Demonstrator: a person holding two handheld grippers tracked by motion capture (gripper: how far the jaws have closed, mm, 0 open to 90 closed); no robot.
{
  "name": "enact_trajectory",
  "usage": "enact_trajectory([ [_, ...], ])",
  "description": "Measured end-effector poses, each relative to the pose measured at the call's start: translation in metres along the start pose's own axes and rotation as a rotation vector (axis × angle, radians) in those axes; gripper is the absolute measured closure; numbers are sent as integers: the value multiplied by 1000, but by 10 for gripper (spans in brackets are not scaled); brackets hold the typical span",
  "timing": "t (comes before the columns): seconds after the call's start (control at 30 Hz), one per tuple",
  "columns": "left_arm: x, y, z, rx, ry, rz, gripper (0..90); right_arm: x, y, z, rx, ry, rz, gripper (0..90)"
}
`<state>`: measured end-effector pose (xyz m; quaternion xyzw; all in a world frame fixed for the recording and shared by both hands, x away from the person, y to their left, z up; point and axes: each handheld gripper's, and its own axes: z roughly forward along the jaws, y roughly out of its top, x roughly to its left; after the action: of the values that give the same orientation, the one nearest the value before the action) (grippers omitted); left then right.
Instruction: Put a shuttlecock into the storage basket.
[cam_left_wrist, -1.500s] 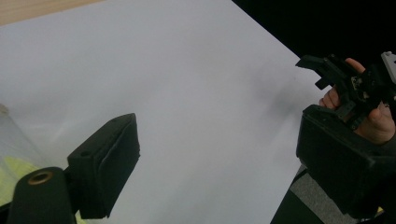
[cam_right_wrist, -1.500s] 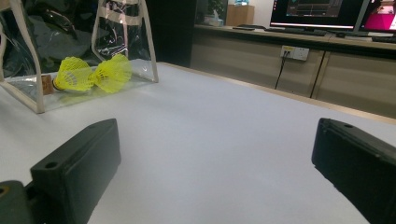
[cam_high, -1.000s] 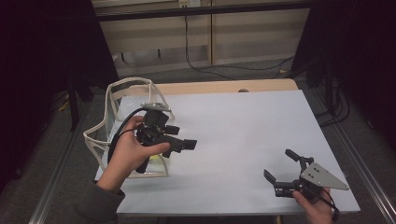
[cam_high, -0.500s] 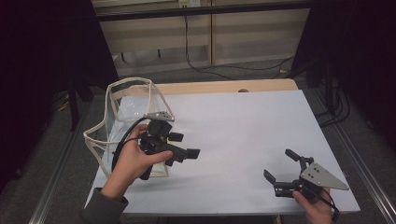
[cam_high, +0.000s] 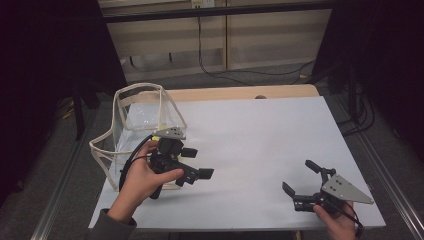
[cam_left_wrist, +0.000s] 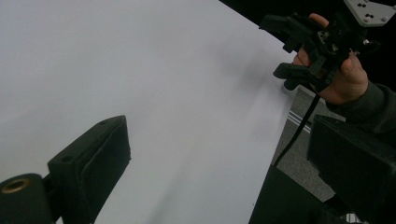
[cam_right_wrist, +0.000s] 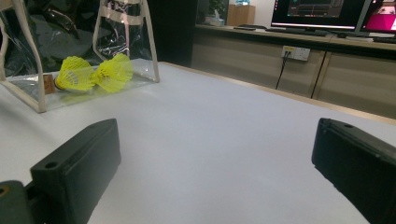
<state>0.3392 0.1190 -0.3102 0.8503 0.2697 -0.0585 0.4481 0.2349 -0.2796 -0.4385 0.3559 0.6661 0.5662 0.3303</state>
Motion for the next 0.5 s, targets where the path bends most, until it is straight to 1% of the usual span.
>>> enact_trajectory([
  [0.07,0,-2,0,-1,0,3,60,0,0,0,-1,-1,0,12],
  [0.13,0,-4,1,1,-11,19,60,0,0,0,1,-1,0,12],
  [0.2,0,-7,2,-7,-19,17,58,0,0,0,1,-1,0,12],
  [0.23,0,-7,1,-2,-21,27,57,-1,0,0,1,0,0,12],
  [0.37,3,-12,2,-13,-33,31,54,0,0,0,1,0,-1,12],
  [0.43,3,-13,2,-12,-36,41,54,0,0,0,2,1,-1,12],
  [0.5,5,-15,3,-8,-48,49,53,0,-1,0,2,-2,-1,12],
])
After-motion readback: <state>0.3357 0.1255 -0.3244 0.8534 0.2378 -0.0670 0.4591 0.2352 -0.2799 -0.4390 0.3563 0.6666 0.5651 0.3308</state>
